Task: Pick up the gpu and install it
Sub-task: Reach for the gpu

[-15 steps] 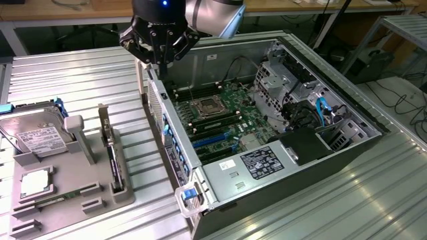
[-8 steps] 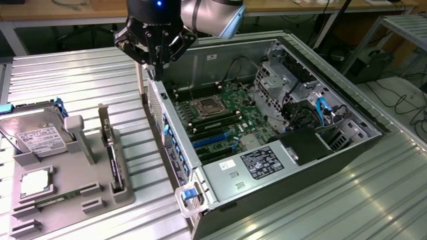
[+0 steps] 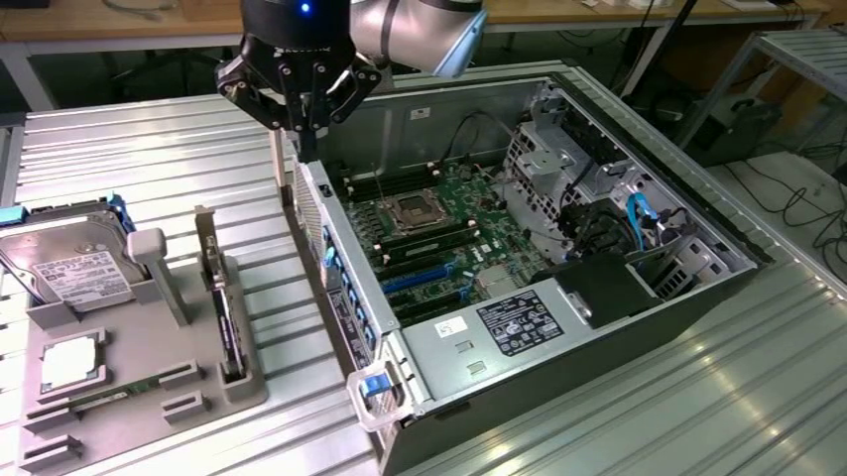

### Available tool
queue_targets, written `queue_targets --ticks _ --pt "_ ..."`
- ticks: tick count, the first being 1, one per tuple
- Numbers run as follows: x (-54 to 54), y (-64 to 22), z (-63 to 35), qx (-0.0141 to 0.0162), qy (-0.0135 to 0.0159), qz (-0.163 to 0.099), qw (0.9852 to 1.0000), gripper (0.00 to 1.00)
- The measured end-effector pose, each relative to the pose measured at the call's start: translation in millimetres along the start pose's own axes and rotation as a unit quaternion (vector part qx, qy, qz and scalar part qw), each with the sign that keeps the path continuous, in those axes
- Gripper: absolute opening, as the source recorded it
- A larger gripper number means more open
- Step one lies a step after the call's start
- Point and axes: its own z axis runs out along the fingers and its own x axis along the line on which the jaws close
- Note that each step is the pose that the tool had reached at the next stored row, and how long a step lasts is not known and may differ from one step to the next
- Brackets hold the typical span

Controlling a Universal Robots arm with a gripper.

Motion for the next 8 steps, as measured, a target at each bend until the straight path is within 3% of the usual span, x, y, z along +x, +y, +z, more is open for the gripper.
queue_targets --ticks 8 --pt "6.6 -1.6 -0.3 0.0000 0.0000 0.000 1.0000 0.11"
